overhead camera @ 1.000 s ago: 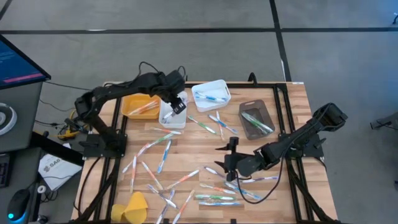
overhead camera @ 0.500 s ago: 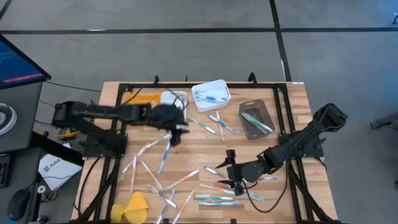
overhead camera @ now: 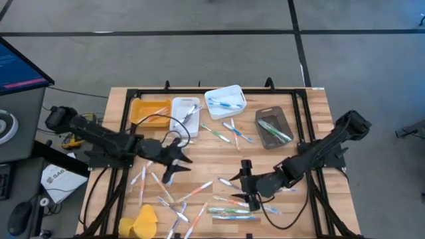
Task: Pick & Place Toothbrushes
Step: Put the green toothbrush into the black bin
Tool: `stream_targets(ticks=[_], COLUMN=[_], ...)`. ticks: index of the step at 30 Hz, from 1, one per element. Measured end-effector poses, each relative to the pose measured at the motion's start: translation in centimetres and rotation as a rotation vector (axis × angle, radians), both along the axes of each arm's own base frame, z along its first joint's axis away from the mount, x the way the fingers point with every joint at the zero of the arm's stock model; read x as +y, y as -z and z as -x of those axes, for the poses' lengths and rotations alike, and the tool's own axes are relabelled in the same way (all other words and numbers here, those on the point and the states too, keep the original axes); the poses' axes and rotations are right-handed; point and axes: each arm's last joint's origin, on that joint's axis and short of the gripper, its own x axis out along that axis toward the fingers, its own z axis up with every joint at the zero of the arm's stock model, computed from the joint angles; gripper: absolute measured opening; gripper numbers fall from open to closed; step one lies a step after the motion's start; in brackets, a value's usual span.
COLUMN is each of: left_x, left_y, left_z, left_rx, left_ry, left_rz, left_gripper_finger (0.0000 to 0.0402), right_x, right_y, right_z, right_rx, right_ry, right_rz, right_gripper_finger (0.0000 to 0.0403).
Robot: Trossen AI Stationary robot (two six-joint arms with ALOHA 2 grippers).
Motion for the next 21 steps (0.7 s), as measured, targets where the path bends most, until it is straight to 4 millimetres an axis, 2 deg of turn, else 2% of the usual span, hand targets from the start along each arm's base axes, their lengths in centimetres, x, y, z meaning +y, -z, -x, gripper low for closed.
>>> stream_targets(ticks=[2, 5, 9, 13, 17, 21], left_x=[-0.1, -0.1, 0.0, 0.0, 0.0, 0.0], left_y=[0.8, 1.2, 1.3, 1.3, 1.2, 1.2], left_z=[0.6, 1.0, 1.2, 1.1, 1.1, 1.1], left_rx=[-0.009, -0.044, -0.08, -0.088, -0.091, -0.097], left_ry=[0.012, 0.016, 0.014, 0.014, 0.015, 0.015], left_rz=[0.006, 0.017, 0.027, 0.028, 0.028, 0.03], left_gripper_finger=[0.0145, 0.0145, 0.0145, 0.0145, 0.0145, 0.0145], right_x=[0.8, 2.6, 5.0, 6.7, 7.3, 6.8], right_y=[-1.3, -1.9, -1.6, -0.9, -0.4, 0.2], right_z=[-0.5, -1.3, -3.2, -5.4, -7.7, -9.2], right_rx=[0.028, 0.096, 0.276, 0.47, 0.592, 0.669], right_ry=[-0.011, -0.036, -0.074, -0.073, -0.103, -0.163], right_rz=[-0.02, 0.024, 0.075, 0.132, 0.119, 0.028], right_gripper_finger=[0.0254, 0.0254, 0.0254, 0.0254, 0.0254, 0.0254])
